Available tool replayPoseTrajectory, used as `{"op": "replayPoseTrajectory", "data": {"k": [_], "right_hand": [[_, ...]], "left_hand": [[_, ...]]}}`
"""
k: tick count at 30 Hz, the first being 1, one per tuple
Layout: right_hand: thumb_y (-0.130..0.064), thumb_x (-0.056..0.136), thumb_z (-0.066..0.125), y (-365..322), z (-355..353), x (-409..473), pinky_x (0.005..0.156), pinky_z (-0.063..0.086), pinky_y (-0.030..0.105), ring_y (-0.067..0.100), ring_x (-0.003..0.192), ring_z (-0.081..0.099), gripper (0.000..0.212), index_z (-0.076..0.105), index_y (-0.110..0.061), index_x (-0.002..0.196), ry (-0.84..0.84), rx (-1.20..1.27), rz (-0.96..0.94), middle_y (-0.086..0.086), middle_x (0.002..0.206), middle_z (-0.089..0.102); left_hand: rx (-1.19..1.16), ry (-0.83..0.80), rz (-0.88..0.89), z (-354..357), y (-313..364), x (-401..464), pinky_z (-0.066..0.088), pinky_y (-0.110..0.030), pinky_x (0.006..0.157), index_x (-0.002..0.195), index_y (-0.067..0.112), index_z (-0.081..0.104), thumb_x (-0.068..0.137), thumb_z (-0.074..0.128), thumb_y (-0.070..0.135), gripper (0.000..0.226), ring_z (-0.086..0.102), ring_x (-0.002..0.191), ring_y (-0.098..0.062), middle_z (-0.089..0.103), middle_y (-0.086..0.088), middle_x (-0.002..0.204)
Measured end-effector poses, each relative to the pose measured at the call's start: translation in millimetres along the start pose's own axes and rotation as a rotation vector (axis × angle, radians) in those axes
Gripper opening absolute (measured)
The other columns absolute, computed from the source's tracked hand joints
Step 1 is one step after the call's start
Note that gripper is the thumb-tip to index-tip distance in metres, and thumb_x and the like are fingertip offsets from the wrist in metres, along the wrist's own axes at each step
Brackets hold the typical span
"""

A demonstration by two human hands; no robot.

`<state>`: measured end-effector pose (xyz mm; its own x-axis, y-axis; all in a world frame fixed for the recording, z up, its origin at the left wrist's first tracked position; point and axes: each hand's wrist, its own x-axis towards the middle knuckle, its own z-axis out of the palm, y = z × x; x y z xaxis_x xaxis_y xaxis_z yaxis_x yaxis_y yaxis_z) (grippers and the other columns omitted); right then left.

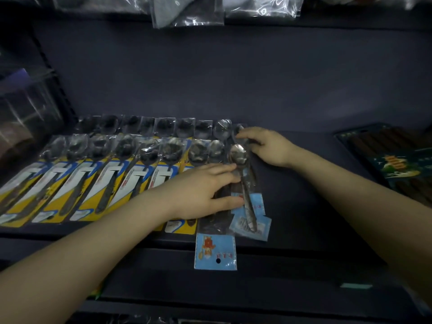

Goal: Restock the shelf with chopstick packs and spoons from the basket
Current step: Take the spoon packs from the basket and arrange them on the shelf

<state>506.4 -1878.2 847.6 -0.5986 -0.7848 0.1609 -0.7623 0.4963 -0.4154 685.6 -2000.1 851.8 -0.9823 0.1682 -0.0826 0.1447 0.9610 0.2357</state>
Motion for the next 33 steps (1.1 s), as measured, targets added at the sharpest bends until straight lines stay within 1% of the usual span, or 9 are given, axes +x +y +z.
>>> {"op": "replayPoseTrajectory", "data": {"k": [2, 5, 8, 17, 20, 22, 25, 29, 33], "right_hand": [[-0.017, 0.097, 0.042, 7, 5, 6, 0.110, 0.012, 0.014, 0.017, 0.144, 0.022, 0.048, 0.033, -0.016, 0.144, -0.180, -0.079, 0.002, 0.003, 0.156, 0.027], [-0.036, 0.099, 0.030, 12, 10, 16, 0.120, 0.009, 0.028, 0.015, 0.147, 0.011, 0.054, 0.018, -0.018, 0.149, -0.210, -0.211, 0.038, 0.000, 0.160, 0.011], [-0.040, 0.099, 0.024, 11, 11, 21, 0.120, 0.012, 0.035, 0.018, 0.148, 0.009, 0.057, 0.012, -0.017, 0.150, -0.199, -0.321, 0.060, -0.001, 0.160, 0.004], [-0.046, 0.098, 0.017, 16, 13, 30, 0.118, 0.016, 0.044, 0.021, 0.148, 0.008, 0.058, 0.005, -0.024, 0.151, -0.238, -0.372, 0.085, -0.008, 0.160, -0.006], [-0.044, 0.099, 0.023, 14, 12, 29, 0.117, 0.020, 0.045, 0.023, 0.147, 0.012, 0.057, 0.015, -0.019, 0.149, -0.191, -0.310, 0.063, -0.001, 0.161, 0.001], [-0.034, 0.099, 0.033, 8, 10, 21, 0.113, 0.029, 0.039, 0.028, 0.140, 0.029, 0.049, 0.037, -0.009, 0.140, 0.002, -0.127, 0.007, 0.013, 0.153, 0.028], [-0.025, 0.095, 0.047, -10, 3, -1, 0.084, 0.039, 0.027, 0.023, 0.100, 0.058, 0.028, 0.064, -0.005, 0.106, 0.162, 0.025, -0.100, 0.012, 0.107, 0.064], [-0.022, 0.085, 0.062, -16, 0, -17, 0.072, 0.040, 0.022, 0.014, 0.085, 0.055, 0.022, 0.065, -0.011, 0.104, -0.052, 0.003, -0.014, 0.000, 0.090, 0.062], [-0.007, 0.083, 0.063, -18, 3, -6, 0.060, 0.039, 0.016, 0.011, 0.077, 0.052, 0.016, 0.067, -0.008, 0.099, 0.021, 0.222, 0.050, -0.005, 0.075, 0.057]], "left_hand": [[-0.017, 0.028, -0.020, 0, 1, 1, 0.017, -0.026, 0.113, 0.139, 0.030, 0.031, 0.086, 0.038, 0.058, 0.060, 0.015, 0.141, -0.009, 0.015, 0.007, 0.156], [0.018, 0.076, -0.047, 2, 7, 2, 0.028, -0.027, 0.106, 0.138, 0.030, 0.029, 0.082, 0.041, 0.062, 0.066, 0.029, 0.134, -0.012, 0.029, 0.006, 0.149], [0.110, 0.085, -0.030, 8, 13, 3, 0.027, -0.026, 0.102, 0.142, 0.043, 0.013, 0.078, 0.040, 0.068, 0.074, 0.027, 0.132, -0.015, 0.027, 0.005, 0.145], [-0.048, 0.032, -0.020, 9, 13, -8, 0.016, -0.018, 0.105, 0.139, 0.041, 0.027, 0.079, 0.053, 0.059, 0.069, 0.011, 0.140, -0.007, 0.013, 0.008, 0.154], [-0.057, 0.022, -0.063, 7, 16, -9, 0.013, -0.021, 0.109, 0.143, 0.041, 0.012, 0.078, 0.051, 0.060, 0.077, 0.006, 0.141, -0.006, 0.003, 0.011, 0.156], [-0.030, 0.073, -0.100, 4, 16, -10, 0.009, -0.023, 0.112, 0.144, 0.038, 0.004, 0.079, 0.043, 0.064, 0.080, 0.001, 0.142, -0.007, -0.004, 0.012, 0.156], [0.040, 0.117, -0.136, 2, 8, -17, 0.002, -0.018, 0.110, 0.146, 0.031, 0.007, 0.073, 0.030, 0.079, 0.090, 0.000, 0.143, -0.008, -0.002, 0.009, 0.157], [0.079, 0.013, -0.185, 14, 7, -27, -0.003, -0.019, 0.107, 0.146, 0.029, 0.007, 0.063, 0.019, 0.087, 0.102, -0.005, 0.143, -0.008, -0.005, 0.009, 0.157], [0.057, 0.020, -0.194, 16, 9, -26, -0.004, -0.017, 0.109, 0.147, 0.028, 0.007, 0.069, 0.019, 0.074, 0.091, -0.005, 0.142, -0.005, -0.003, 0.013, 0.156]]}}
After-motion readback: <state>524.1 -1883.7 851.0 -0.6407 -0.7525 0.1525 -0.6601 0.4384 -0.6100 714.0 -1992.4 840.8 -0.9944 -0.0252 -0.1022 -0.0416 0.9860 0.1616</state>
